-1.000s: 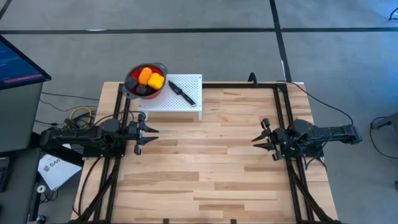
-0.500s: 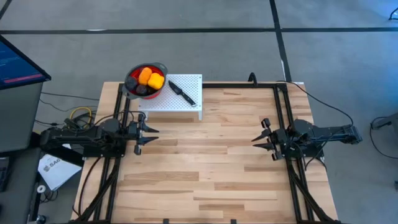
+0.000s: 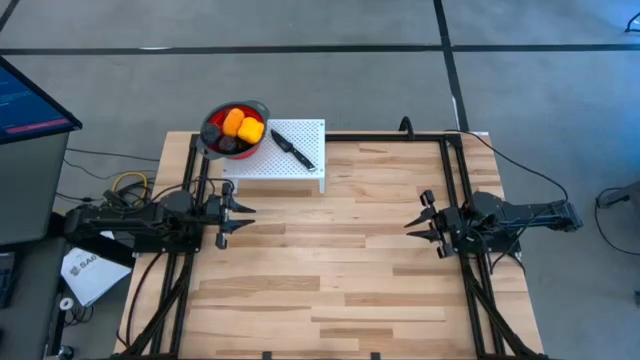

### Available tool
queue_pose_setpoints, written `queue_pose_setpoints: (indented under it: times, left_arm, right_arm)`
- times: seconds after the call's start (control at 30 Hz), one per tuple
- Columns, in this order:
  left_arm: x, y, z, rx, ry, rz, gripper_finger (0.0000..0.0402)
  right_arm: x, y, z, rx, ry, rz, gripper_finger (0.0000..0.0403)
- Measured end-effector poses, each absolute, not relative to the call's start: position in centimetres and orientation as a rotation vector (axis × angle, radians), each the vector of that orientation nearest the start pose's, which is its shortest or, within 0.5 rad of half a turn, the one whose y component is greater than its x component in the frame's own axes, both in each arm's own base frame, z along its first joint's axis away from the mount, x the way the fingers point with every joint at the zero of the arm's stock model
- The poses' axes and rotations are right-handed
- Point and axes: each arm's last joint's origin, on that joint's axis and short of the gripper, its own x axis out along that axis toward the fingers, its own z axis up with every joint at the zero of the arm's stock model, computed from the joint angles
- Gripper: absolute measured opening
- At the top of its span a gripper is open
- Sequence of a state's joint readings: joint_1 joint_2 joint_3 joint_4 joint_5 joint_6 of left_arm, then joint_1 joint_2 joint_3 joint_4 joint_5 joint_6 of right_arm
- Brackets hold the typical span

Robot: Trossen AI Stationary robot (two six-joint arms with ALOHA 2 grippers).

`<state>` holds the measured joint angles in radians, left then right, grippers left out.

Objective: Pick & Place Fruit
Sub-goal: Return to Home Position

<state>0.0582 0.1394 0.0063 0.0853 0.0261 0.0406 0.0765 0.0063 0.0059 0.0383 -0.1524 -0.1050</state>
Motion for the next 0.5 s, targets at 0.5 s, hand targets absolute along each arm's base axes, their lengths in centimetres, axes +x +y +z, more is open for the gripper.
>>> queue_pose_setpoints:
  times: [0.5]
  left_arm:
    - [10.58,0.54,16.32,0.039,0.042,0.031,0.0118]
  right_arm:
    - [9.67,1.16,17.03,-0.205,-0.077,0.219,0.0082]
